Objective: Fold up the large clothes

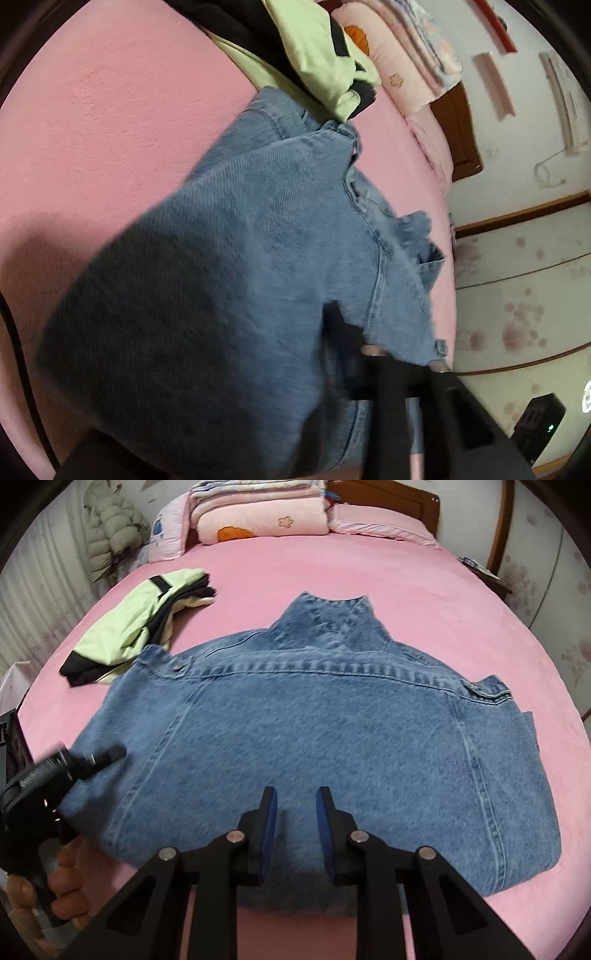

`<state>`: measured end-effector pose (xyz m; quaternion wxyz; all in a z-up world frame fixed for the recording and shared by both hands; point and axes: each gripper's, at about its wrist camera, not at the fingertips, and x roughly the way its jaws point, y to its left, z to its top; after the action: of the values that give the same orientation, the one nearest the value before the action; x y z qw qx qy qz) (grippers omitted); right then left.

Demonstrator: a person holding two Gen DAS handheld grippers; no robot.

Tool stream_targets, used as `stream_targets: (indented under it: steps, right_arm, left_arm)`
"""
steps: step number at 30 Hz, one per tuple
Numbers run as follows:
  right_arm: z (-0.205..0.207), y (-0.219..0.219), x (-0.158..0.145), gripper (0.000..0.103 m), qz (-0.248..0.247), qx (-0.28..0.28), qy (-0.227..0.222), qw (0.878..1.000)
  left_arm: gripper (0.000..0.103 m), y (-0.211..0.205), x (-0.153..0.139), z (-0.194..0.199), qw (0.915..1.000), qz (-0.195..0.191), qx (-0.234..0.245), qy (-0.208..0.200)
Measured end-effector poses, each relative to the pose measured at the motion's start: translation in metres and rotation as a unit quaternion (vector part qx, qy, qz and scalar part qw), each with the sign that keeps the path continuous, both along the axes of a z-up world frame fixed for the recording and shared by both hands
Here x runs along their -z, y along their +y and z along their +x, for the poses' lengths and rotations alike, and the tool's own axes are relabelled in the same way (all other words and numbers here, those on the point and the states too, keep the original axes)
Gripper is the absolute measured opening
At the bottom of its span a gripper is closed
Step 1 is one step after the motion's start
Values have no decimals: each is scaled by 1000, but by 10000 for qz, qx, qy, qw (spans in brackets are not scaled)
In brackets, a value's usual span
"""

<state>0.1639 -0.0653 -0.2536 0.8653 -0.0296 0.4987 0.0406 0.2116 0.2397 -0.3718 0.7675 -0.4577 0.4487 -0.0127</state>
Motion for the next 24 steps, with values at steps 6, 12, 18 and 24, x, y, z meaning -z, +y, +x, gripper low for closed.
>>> stream_targets:
  steps: [6,12,18,24]
  right_arm:
    - [9,-11,9,7,-56,166,-16,9998]
    - [12,-7,50,3,-234,-67,185,9995]
    - [20,-18,54,4,377,-75,154,9991]
    - [20,-66,41,1,1718,-98,530,9837]
  left_arm:
    - [13,-18,-44,-3,9953,778,381,-422]
    - [11,-52,-95,1,9762,1594,988,-1087]
    - [11,-107,-145,-3,9440,2140,1570,-1961]
    - [11,-192,-183,-3,9097,2373,2234,-2572]
